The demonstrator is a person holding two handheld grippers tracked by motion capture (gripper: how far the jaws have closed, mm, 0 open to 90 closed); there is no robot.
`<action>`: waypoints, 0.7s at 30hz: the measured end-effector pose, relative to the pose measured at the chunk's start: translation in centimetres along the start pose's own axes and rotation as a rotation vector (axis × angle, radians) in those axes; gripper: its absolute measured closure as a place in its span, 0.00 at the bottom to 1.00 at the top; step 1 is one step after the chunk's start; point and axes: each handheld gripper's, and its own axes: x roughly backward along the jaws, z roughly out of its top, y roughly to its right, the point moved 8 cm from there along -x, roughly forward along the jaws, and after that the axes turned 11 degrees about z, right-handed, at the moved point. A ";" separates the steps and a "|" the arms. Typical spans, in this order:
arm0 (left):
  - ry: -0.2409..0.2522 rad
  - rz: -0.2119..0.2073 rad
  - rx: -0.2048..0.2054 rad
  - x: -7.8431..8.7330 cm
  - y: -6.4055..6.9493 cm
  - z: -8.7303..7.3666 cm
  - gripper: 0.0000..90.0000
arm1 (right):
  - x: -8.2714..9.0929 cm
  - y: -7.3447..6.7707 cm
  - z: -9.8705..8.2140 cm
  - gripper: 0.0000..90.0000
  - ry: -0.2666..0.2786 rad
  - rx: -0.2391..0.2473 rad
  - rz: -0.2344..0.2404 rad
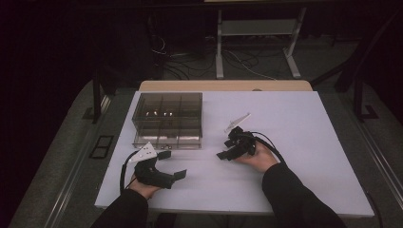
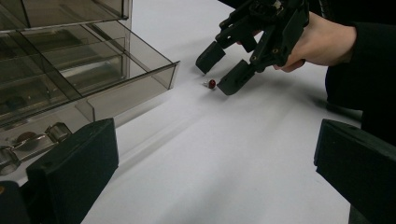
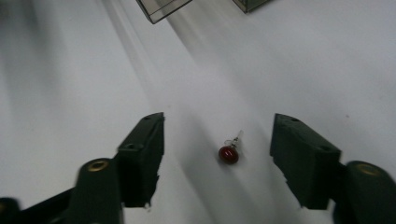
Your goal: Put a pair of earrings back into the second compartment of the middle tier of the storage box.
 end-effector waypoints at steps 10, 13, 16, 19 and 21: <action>-0.003 -0.001 -0.003 0.0 0.0 0.0 0.00 | 0.2 0.2 -0.2 0.68 -0.015 0.011 -0.026; -0.003 0.000 -0.002 0.0 0.0 0.0 0.00 | 0.1 0.1 -0.2 0.73 -0.021 0.020 -0.026; -0.003 -0.001 -0.002 0.0 0.0 0.0 0.00 | -0.1 0.2 -0.3 0.77 -0.034 0.023 -0.037; -0.003 -0.001 -0.002 0.0 0.0 0.0 0.00 | -0.2 0.2 -0.5 0.81 -0.043 0.029 -0.050; -0.003 -0.001 -0.003 0.0 0.0 0.0 0.00 | -0.2 0.3 -0.5 0.85 -0.044 0.033 -0.061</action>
